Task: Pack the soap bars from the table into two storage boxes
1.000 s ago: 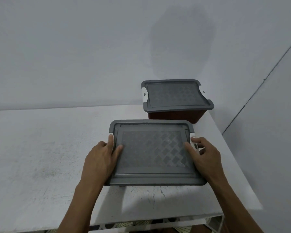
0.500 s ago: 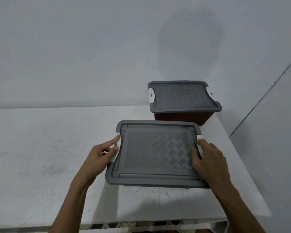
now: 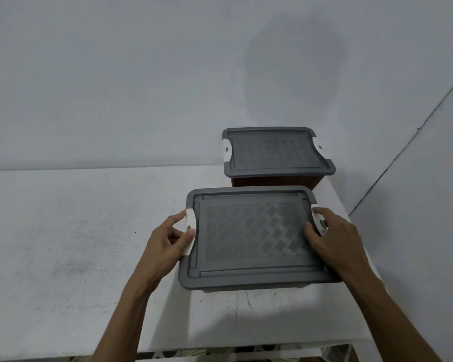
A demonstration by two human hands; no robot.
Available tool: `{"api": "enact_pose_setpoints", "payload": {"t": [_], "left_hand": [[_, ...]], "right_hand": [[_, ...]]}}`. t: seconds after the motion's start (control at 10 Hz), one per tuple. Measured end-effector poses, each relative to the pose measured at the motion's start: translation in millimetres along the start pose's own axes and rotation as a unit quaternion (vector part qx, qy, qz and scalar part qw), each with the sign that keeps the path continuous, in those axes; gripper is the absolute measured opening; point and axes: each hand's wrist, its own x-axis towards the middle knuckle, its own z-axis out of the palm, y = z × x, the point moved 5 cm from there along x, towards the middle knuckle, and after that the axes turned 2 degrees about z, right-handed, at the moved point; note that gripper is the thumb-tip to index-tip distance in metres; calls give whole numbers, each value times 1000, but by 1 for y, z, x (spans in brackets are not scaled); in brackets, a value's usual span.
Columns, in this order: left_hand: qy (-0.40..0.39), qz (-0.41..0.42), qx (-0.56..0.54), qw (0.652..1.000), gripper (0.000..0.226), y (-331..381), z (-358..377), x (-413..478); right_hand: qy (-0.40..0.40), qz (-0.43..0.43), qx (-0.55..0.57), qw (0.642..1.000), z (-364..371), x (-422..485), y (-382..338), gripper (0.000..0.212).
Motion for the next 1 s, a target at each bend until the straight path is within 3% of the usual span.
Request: {"api": "enact_pose_setpoints", "payload": {"t": [0.3,0.7,0.9,1.0], "left_hand": [[-30,5,13,999,49,19,70,26],[1,-5,110,994,53,30,89,46],[-66,-5,169,983,59,39,85,52],[-86,8,229,970,59,43,74,59]], "right_hand": [[17,10,-73,997,-29,34,54,47],[7,17,-132,991,-24,57,60,38],[30,-4,-202,979,-25,53,56,37],[58,-38,-177,982,-24,49,49,32]]}}
